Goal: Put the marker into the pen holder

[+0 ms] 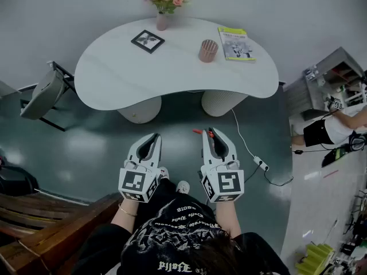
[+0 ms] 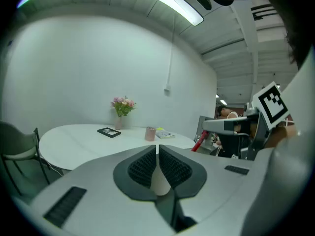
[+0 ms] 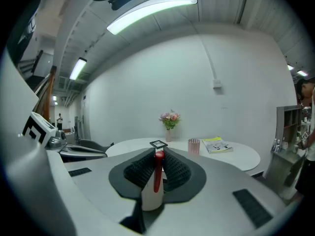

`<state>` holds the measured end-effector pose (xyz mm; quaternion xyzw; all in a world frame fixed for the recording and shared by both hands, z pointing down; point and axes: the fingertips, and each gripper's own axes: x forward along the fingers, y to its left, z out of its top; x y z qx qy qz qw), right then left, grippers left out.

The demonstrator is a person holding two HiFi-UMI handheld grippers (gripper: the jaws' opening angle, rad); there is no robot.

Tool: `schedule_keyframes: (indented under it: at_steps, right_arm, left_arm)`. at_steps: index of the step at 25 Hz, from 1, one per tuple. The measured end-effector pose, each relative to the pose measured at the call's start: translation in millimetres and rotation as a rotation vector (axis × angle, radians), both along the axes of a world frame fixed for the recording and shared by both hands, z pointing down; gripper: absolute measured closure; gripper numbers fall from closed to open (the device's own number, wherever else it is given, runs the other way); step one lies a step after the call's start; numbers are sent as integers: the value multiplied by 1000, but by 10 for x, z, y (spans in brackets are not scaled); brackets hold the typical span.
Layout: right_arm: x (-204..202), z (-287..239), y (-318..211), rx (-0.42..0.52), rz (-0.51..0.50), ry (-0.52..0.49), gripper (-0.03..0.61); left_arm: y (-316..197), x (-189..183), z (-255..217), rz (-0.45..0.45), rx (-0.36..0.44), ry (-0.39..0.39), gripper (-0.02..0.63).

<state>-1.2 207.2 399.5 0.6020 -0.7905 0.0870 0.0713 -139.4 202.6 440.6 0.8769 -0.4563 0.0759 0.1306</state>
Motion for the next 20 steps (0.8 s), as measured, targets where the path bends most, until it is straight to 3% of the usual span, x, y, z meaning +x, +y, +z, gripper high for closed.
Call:
schedule_keyframes:
  at_steps: [8,13,20]
  right_arm:
    - [49,154,457,-20,-38,8,506]
    - [115,121,450,-11,7,-36,506]
    - [119,109,274,11,66,-19,506]
  left_arm:
    - [441,198,-45,7,7,19,578]
    - [399,130,-43,16,1,25,578]
    - [172,8,12,57,6,32,578]
